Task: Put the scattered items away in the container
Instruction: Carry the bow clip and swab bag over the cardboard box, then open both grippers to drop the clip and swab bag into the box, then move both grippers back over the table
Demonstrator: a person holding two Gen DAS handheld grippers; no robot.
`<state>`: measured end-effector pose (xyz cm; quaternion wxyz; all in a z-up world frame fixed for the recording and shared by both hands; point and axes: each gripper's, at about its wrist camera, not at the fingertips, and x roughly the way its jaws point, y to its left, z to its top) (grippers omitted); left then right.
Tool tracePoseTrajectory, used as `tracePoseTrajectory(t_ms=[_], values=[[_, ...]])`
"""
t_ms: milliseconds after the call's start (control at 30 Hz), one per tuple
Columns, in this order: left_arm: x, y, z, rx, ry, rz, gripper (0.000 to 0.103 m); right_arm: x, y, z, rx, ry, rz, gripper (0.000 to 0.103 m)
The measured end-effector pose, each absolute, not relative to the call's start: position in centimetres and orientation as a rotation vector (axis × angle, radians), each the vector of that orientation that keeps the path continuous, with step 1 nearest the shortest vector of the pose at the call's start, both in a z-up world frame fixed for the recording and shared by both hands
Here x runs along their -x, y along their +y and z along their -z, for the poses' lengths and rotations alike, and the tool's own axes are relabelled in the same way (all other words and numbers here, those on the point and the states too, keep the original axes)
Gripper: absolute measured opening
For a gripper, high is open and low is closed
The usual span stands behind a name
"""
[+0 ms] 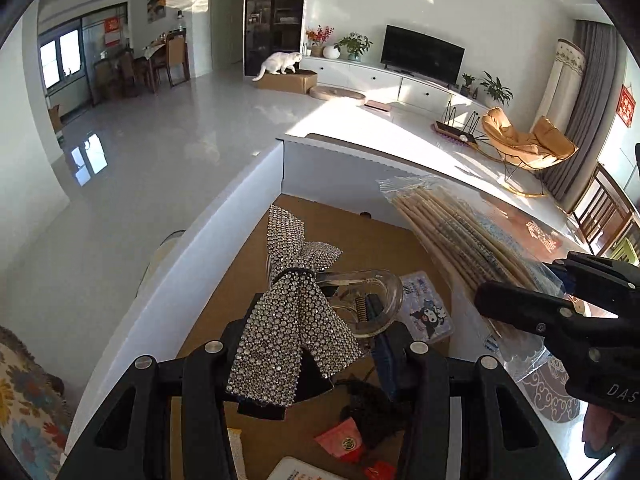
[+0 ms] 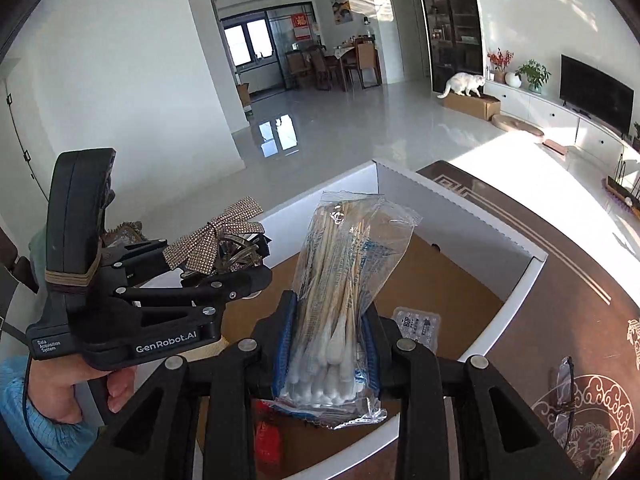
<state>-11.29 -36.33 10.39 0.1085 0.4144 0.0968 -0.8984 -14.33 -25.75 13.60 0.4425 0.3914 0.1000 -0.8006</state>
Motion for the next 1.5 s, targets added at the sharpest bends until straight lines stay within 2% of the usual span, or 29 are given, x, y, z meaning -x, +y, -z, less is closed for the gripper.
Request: tracePoseTrajectory(t_ms=[267,300,367,400,467,500,533,1233,1367,1500], values=[[12.1,-38.1,-4.1,-1.380,0.318,2.488,0.048,17.3,-29.7,-6.5,-1.131,0.362,1.915,0.031],[12.3,-38.2,-3.8,-1.399,0.335,2.475,0.048,17.5,-30.0,-6.0,-1.142,0.369,1.904,0.034],[12.5,-38.1,-3.7,-1.403,0.327,2.450,0.049,17.7,-30.5,-5.1,-1.184,0.387,1.886,0.053],[12.5,-37.8,-3.7,-1.410,0.299,2.428,0.050,17.8,-30.5,-4.8,-1.197,0.394,1.884,0.069],[12.5,-37.4,-3.5,-1.433,0.260,2.401,0.061,17.8,-30.4,-4.8,-1.192,0.406,1.886,0.069],[12.5,-37.2,-3.4,-1.438,0.240,2.386,0.072,17.6,-30.2,-5.0,-1.186,0.409,1.887,0.069],[12.4,-37.2,-3.4,-1.437,0.220,2.376,0.077,17.6,-30.1,-5.1,-1.182,0.409,1.890,0.069],[9.4,-37.1,-6.0,-1.365,0.292,2.398,0.077,15.8,-28.3,-8.2,-1.146,0.393,1.928,0.069],[6.8,-34.1,-9.1,-1.233,0.271,2.486,0.077,13.1,-23.4,-9.8,-1.055,0.329,2.032,0.069],[3.9,-27.6,-12.2,-1.125,0.205,2.647,0.077,8.8,-14.1,-9.4,-0.957,0.238,2.212,0.069]])
